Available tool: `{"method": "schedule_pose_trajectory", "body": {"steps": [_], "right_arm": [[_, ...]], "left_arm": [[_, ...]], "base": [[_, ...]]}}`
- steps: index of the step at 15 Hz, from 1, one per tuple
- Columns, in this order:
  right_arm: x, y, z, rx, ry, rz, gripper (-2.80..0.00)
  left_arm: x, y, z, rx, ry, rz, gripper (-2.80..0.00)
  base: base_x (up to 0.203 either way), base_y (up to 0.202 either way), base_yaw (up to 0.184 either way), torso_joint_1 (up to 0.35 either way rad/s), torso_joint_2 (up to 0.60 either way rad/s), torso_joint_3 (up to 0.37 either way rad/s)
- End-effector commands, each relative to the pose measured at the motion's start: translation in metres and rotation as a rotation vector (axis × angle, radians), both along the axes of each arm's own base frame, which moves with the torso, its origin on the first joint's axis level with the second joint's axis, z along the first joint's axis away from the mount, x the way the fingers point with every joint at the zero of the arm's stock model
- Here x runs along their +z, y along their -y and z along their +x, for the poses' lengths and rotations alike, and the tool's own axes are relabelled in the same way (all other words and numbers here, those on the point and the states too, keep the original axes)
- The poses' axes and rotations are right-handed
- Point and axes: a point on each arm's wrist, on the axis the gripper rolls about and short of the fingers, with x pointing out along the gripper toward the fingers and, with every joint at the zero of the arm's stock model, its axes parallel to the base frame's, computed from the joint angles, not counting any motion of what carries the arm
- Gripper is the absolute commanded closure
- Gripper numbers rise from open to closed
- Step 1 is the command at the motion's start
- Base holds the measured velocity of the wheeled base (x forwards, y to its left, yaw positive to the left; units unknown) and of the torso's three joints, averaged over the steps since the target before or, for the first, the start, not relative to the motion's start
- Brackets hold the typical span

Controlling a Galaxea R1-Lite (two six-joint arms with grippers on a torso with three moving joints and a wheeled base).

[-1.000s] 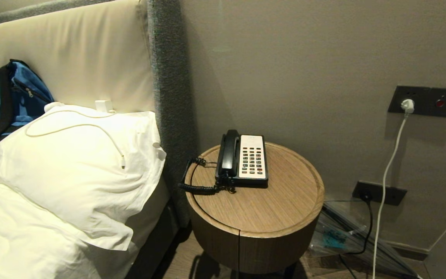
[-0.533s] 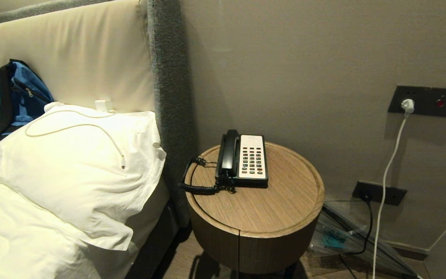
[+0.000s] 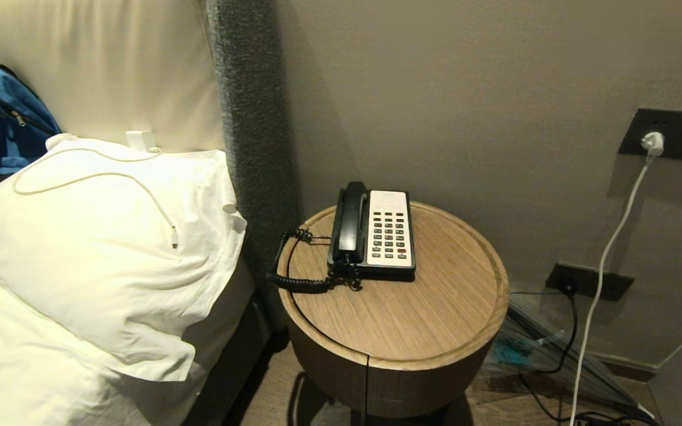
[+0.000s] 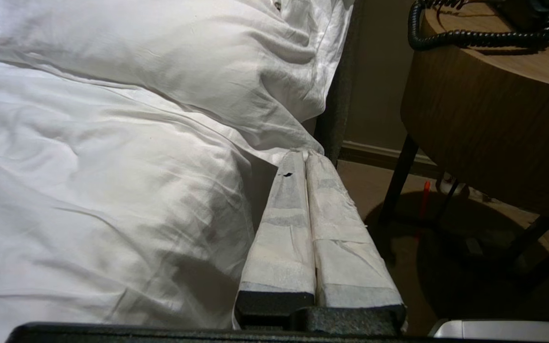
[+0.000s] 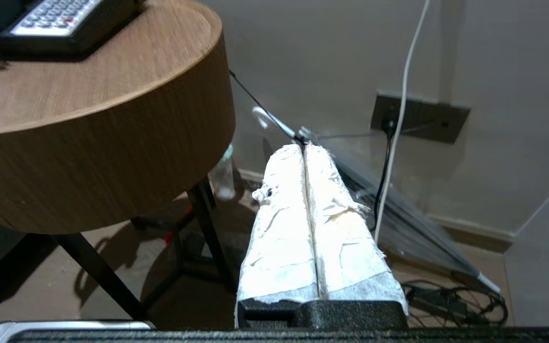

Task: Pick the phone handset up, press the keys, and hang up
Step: Pick up the desk phone handset

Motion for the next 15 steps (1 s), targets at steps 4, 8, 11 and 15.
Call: {"method": "schedule_pose_trajectory", "body": {"steps": [4, 8, 11, 15], "right_arm": [[0.0001, 0.0000, 0.0001, 0.001, 0.000, -0.001, 0.00], [0.0001, 0.0000, 0.0001, 0.001, 0.000, -0.001, 0.00], [0.0001, 0.0000, 0.0001, 0.001, 0.000, -0.001, 0.00], [0.0001, 0.0000, 0.0001, 0.001, 0.000, -0.001, 0.00]], "left_arm": [[0.0001, 0.0000, 0.0001, 0.001, -0.001, -0.004, 0.00], [0.0001, 0.0000, 0.0002, 0.001, -0.001, -0.004, 0.00], [0.0000, 0.0000, 0.0002, 0.002, -0.001, -0.004, 0.00], [0.0003, 0.0000, 0.0002, 0.003, 0.004, -0.003, 0.00]], "base": [[0.000, 0.000, 0.000, 0.003, 0.00, -0.197], [0.000, 0.000, 0.000, 0.005, 0.00, -0.199], [0.000, 0.000, 0.000, 0.003, 0.00, -0.198], [0.000, 0.000, 0.000, 0.003, 0.00, -0.070]]}}
